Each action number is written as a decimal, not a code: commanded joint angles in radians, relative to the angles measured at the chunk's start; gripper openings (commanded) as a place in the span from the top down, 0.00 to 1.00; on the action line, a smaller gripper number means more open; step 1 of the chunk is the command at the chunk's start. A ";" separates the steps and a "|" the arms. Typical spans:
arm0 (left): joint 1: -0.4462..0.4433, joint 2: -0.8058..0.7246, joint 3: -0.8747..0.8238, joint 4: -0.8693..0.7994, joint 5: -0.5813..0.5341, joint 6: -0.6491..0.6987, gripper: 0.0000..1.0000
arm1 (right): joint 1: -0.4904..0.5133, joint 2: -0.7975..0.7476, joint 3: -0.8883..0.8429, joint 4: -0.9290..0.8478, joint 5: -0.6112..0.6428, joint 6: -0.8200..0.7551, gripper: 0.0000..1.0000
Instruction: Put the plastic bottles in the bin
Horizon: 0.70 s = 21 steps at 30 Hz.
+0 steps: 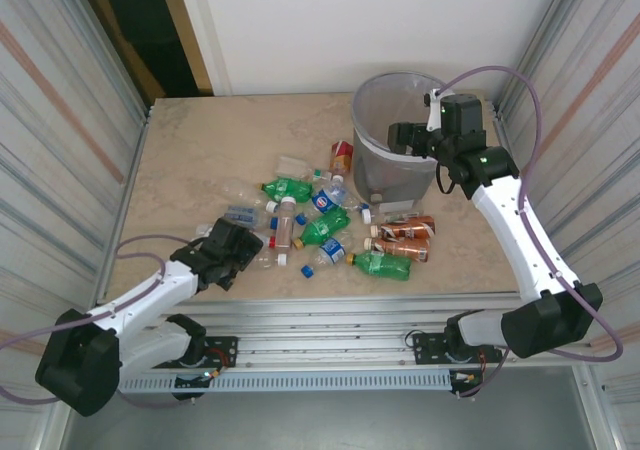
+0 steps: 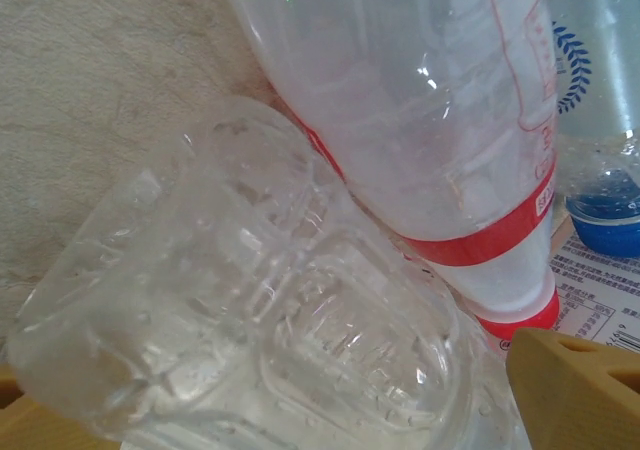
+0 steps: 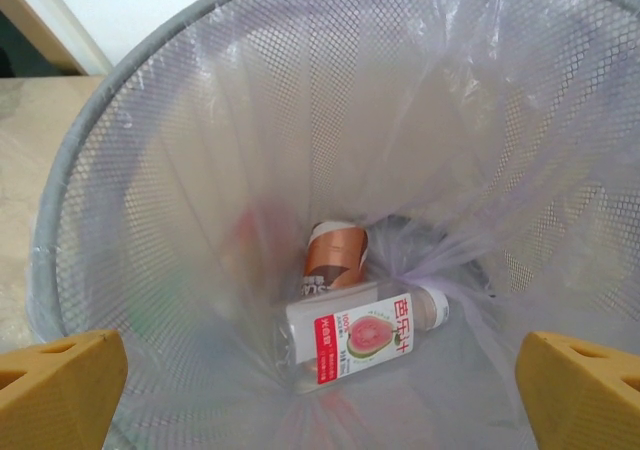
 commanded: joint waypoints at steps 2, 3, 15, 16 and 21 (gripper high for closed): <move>-0.004 0.006 -0.026 -0.009 -0.022 -0.014 0.07 | 0.009 0.008 -0.005 0.015 -0.011 0.026 0.02; -0.001 0.011 -0.029 -0.010 -0.022 -0.016 0.08 | 0.009 0.011 -0.005 0.018 -0.011 0.029 0.02; 0.014 0.030 -0.071 0.023 -0.021 -0.018 0.11 | 0.014 0.025 0.007 0.016 -0.022 0.040 0.02; 0.015 0.034 -0.071 0.028 -0.021 -0.016 0.12 | 0.014 0.026 0.007 0.017 -0.022 0.040 0.02; 0.015 0.046 -0.073 0.045 -0.013 -0.014 0.24 | 0.018 0.026 0.010 0.017 -0.018 0.040 0.02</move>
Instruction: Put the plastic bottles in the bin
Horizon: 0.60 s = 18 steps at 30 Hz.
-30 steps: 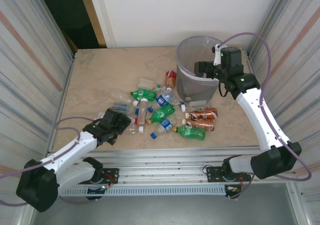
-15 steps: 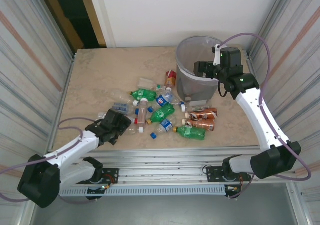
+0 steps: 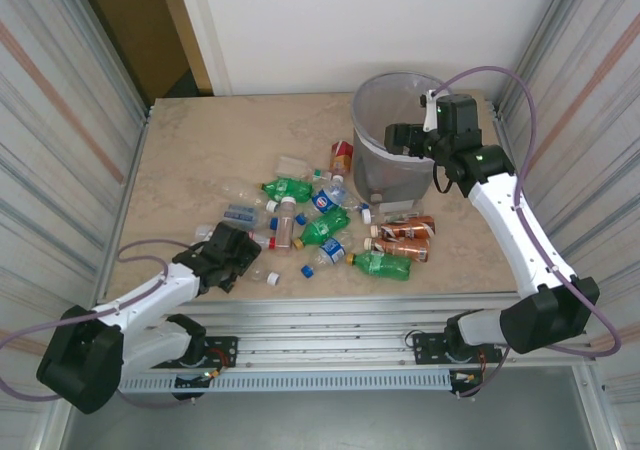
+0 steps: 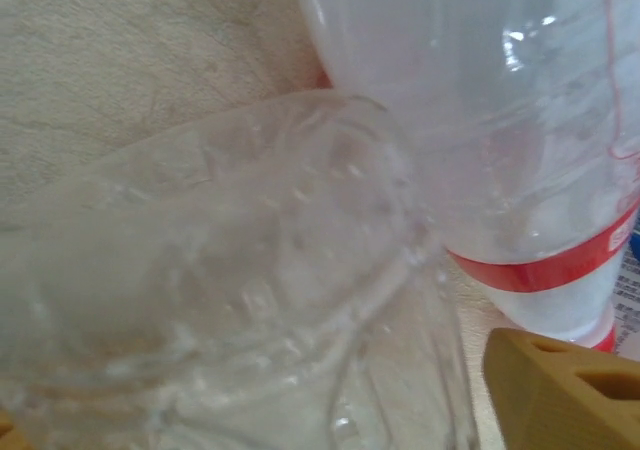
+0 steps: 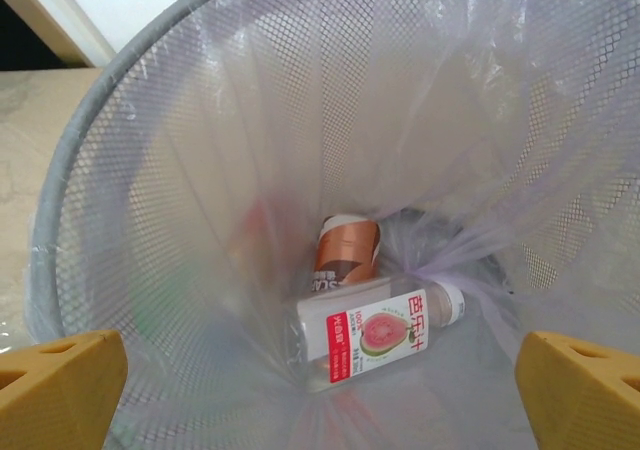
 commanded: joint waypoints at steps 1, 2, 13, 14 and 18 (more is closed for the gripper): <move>0.007 0.021 -0.027 0.005 -0.010 -0.006 0.26 | 0.012 0.003 0.010 0.010 -0.001 0.022 0.02; 0.007 0.017 -0.027 0.005 -0.010 -0.006 0.29 | 0.011 0.002 0.009 0.008 0.001 0.022 0.02; 0.007 -0.190 -0.021 -0.050 -0.029 0.060 0.43 | 0.012 -0.030 0.005 0.002 0.033 0.021 0.02; 0.007 -0.219 -0.016 -0.064 -0.034 0.078 0.44 | 0.013 -0.033 0.004 0.002 0.033 0.021 0.02; 0.007 -0.323 0.017 -0.111 -0.054 0.154 0.46 | 0.015 -0.047 0.006 0.000 0.016 0.022 0.02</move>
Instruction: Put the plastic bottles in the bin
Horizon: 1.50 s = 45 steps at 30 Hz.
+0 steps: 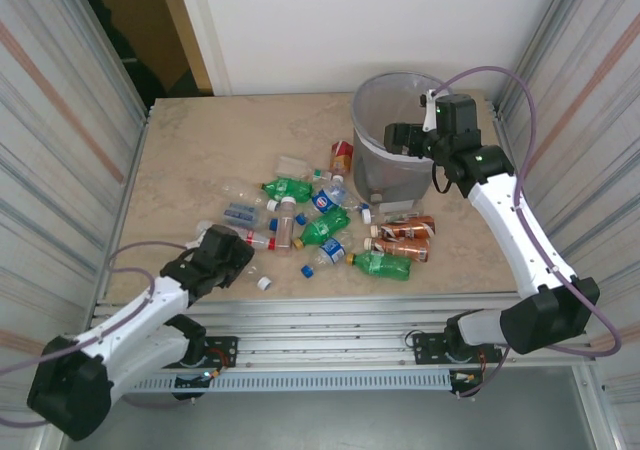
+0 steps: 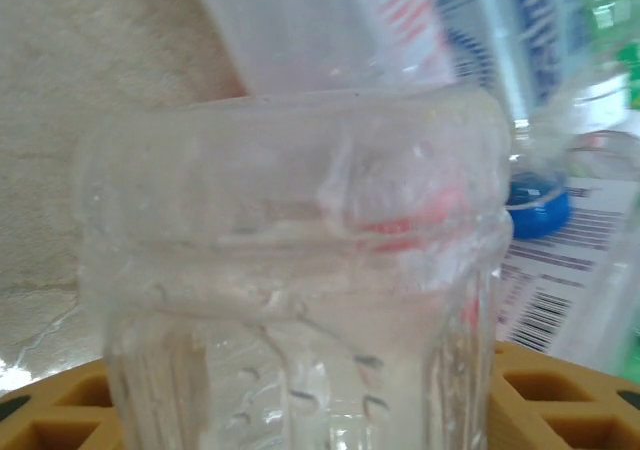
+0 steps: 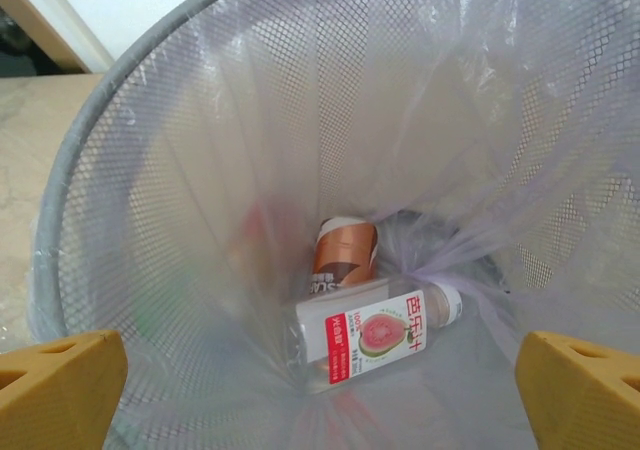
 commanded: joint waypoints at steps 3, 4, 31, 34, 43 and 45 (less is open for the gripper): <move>0.010 -0.103 0.061 -0.082 -0.050 0.130 0.47 | 0.012 -0.046 0.011 -0.005 -0.012 0.016 0.02; 0.011 -0.114 0.068 -0.083 -0.049 0.149 0.47 | 0.013 -0.050 0.011 -0.005 -0.015 0.017 0.02; 0.054 -0.087 0.030 -0.018 0.014 0.166 0.47 | 0.051 -0.071 0.010 -0.015 -0.013 0.014 0.02; 0.056 -0.062 0.020 0.000 0.005 0.182 0.48 | 0.051 -0.071 0.010 -0.013 -0.013 0.016 0.02; 0.057 -0.017 0.005 0.050 0.018 0.196 0.48 | 0.051 -0.074 0.008 -0.013 -0.009 0.018 0.02; 0.057 -0.017 0.009 0.050 0.019 0.200 0.48 | 0.052 -0.073 0.008 -0.013 -0.007 0.018 0.02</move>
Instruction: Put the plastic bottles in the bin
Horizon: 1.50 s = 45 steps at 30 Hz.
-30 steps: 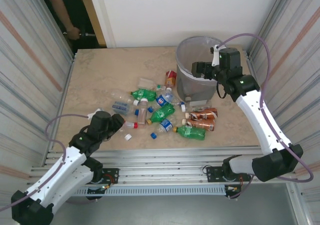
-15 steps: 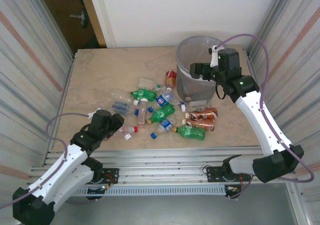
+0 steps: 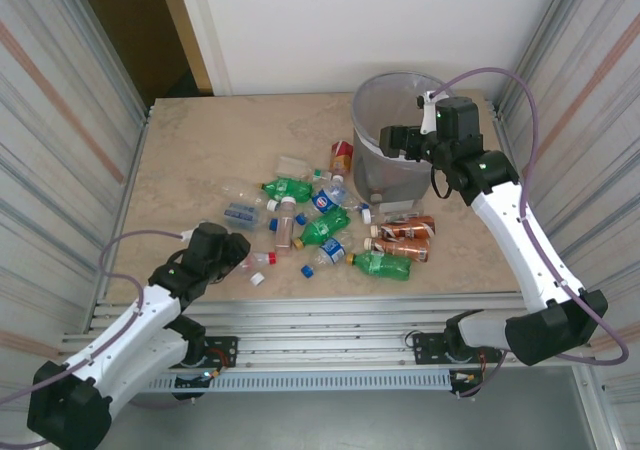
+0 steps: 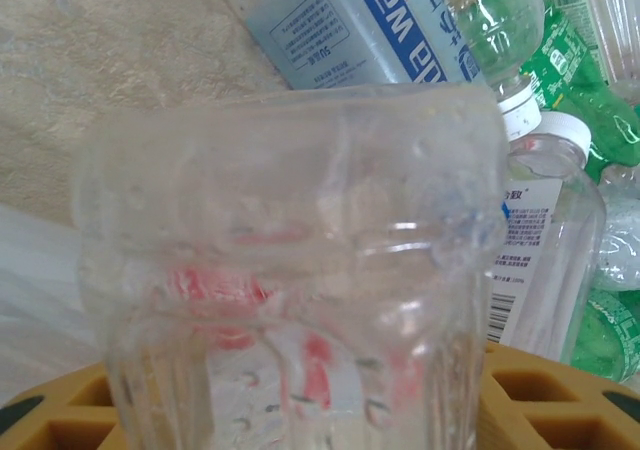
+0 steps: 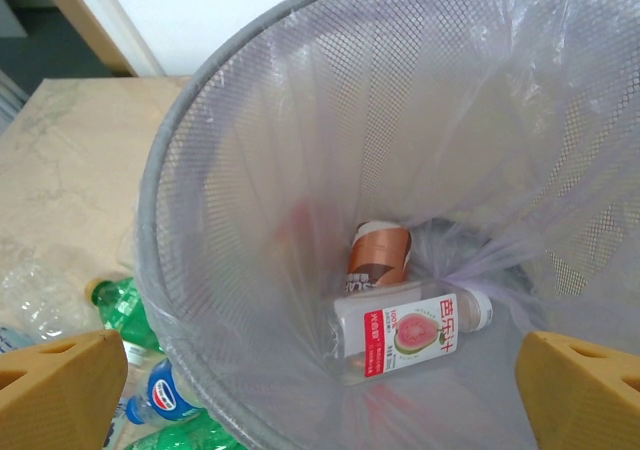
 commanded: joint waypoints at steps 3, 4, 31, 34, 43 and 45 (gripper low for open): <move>0.006 0.000 0.015 0.007 0.018 0.027 0.48 | 0.005 -0.026 0.009 -0.002 0.005 0.017 0.02; 0.006 -0.001 0.021 0.004 0.021 0.030 0.48 | 0.005 -0.026 0.010 -0.003 0.003 0.018 0.02; 0.006 0.307 0.405 0.388 0.339 0.125 0.48 | 0.348 0.046 -0.216 0.351 -0.452 0.228 0.00; 0.006 0.342 0.441 0.427 0.380 0.121 0.48 | 0.366 0.105 -0.205 0.405 -0.506 0.257 0.02; 0.005 0.388 0.455 0.526 0.466 0.079 0.49 | 0.403 0.232 -0.157 0.523 -0.568 0.292 0.08; 0.006 0.384 0.453 0.531 0.470 0.074 0.49 | 0.403 0.256 -0.146 0.536 -0.579 0.299 0.11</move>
